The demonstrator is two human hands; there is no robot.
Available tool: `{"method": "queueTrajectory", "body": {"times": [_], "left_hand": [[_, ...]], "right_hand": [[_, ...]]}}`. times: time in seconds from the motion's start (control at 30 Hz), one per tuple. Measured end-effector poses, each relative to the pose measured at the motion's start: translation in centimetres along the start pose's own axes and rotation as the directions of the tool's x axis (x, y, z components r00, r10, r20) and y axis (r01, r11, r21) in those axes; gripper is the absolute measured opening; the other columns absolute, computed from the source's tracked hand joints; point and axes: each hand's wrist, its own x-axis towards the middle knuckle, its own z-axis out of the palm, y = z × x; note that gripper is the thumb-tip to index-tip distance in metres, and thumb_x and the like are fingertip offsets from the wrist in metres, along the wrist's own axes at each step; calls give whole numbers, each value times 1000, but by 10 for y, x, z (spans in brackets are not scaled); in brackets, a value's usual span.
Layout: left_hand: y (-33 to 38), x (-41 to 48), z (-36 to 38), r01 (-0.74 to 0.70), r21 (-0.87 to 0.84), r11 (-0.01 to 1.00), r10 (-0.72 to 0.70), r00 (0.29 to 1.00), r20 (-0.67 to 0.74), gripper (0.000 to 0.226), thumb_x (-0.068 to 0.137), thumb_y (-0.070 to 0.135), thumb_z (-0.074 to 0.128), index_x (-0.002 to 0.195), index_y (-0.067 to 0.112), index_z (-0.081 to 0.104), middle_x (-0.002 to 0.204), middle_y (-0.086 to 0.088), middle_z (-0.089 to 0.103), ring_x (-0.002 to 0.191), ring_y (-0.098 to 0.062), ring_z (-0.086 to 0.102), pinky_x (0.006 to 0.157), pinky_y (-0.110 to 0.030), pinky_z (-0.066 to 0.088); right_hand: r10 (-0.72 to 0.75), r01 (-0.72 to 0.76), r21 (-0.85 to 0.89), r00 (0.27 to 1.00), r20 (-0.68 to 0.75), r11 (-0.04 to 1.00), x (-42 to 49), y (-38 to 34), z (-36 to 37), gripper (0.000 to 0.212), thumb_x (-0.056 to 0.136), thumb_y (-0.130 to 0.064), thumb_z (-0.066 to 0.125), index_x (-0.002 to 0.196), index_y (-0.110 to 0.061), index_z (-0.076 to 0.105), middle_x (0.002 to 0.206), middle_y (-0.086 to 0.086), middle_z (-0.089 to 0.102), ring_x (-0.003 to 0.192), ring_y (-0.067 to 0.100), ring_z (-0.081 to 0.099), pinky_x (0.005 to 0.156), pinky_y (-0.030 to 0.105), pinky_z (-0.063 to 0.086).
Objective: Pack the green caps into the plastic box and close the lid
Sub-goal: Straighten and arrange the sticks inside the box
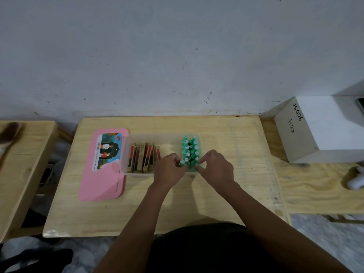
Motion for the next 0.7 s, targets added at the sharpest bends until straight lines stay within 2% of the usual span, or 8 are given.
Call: {"method": "queueTrajectory", "body": {"times": [0.13, 0.3, 0.6, 0.7], "left_hand": [[4, 5, 5, 51, 59, 997, -54, 998, 38, 16, 71, 28, 72, 71, 25, 56, 62, 10, 56, 63, -15, 57, 60, -30, 46], [10, 9, 9, 109, 158, 981, -119, 992, 52, 17, 68, 34, 72, 71, 26, 58, 71, 10, 60, 69, -14, 59, 55, -24, 37], [11, 15, 11, 159, 116, 980, -170, 981, 98, 25, 64, 38, 80, 70, 22, 61, 72, 10, 62, 72, -16, 61, 60, -25, 39], [9, 18, 10, 165, 93, 982, -177, 976, 130, 30, 62, 39, 82, 74, 18, 65, 72, 8, 63, 74, -17, 63, 64, -29, 45]], "right_hand": [[-19, 15, 114, 999, 31, 993, -2, 14, 0, 16, 89, -44, 60, 99, -35, 69, 110, -15, 61, 90, 6, 61, 71, 28, 47], [-28, 15, 249, 998, 49, 968, -3, 22, 0, 15, 91, -36, 59, 102, -34, 69, 104, -14, 65, 78, 1, 59, 68, 25, 47], [-1, -5, 310, 1000, 20, 951, -5, 23, -1, 16, 91, -37, 59, 100, -29, 70, 107, -14, 65, 79, 1, 61, 68, 25, 47], [1, -7, 306, 1000, 18, 952, -6, 22, 0, 17, 91, -37, 59, 101, -28, 70, 108, -14, 65, 79, 1, 61, 68, 25, 46]]}}
